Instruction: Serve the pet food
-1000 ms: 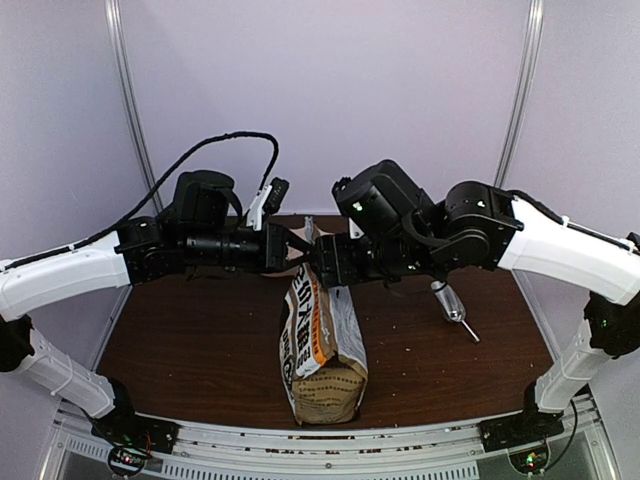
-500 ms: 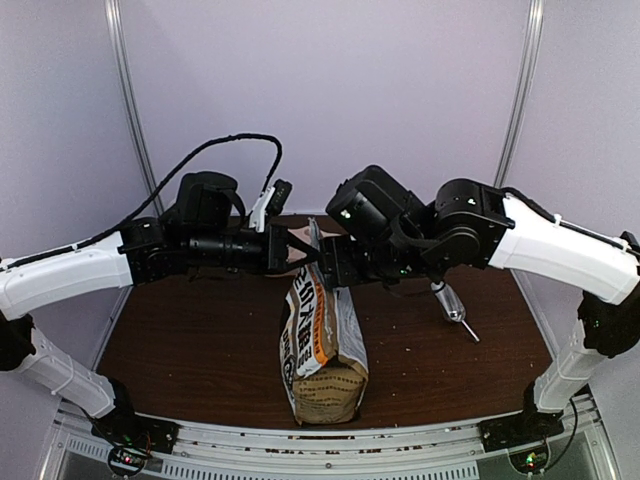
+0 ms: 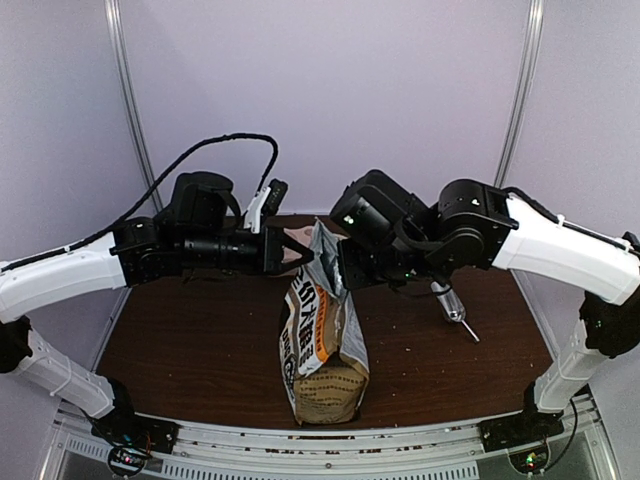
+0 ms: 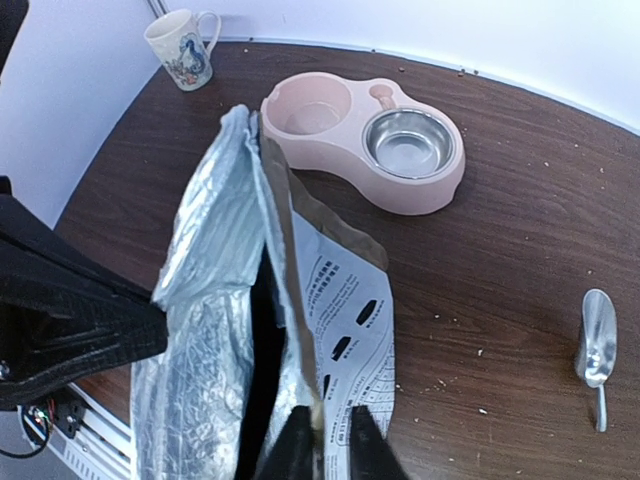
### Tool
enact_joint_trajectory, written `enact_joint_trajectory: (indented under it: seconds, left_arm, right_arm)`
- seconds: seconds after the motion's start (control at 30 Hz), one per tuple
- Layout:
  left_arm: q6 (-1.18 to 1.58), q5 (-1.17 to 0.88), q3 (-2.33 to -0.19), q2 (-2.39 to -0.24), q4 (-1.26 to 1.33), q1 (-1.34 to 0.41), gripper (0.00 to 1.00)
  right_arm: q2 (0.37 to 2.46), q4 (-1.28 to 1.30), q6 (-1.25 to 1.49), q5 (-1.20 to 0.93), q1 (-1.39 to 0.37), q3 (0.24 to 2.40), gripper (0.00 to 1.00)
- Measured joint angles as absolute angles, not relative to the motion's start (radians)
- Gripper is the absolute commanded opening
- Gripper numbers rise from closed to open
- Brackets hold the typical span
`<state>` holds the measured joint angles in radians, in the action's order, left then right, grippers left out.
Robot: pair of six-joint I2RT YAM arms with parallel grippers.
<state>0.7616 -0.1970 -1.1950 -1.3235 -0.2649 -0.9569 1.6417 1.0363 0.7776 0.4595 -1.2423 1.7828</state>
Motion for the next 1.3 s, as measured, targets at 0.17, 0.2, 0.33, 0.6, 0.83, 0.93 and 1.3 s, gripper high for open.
enact_joint_trajectory:
  seconds: [0.17,0.2,0.33,0.6,0.83,0.93,1.3]
  left_arm:
    - [0.734,-0.195,-1.197,-1.319,-0.278,-0.957,0.00]
    - [0.725,-0.191,-1.205,-1.317,-0.297,-0.957,0.00]
    - [0.670,-0.159,-1.309,-1.317,-0.421,-0.957,0.00]
    - [0.591,-0.143,-1.502,-1.316,-0.533,-0.940,0.11]
    - [0.603,-0.212,-1.486,-1.366,-0.518,-0.944,0.67]
    - [0.629,-0.228,-1.470,-1.382,-0.501,-0.962,0.76]
    - [0.710,-0.216,-1.409,-1.427,-0.454,-1.032,0.81]
  right_arm:
    - [1.642,1.028,0.757,0.446,-1.245,1.784,0.00]
    - [1.643,1.038,0.749,0.447,-1.244,1.792,0.00]
    - [1.657,1.131,0.728,0.461,-1.237,1.869,0.00]
    - [1.635,1.265,0.710,0.502,-1.209,1.903,0.00]
    - [1.558,1.137,0.710,0.467,-1.204,1.767,0.00]
    - [1.555,1.074,0.710,0.446,-1.204,1.742,0.00]
    - [1.554,1.005,0.714,0.416,-1.203,1.725,0.00]
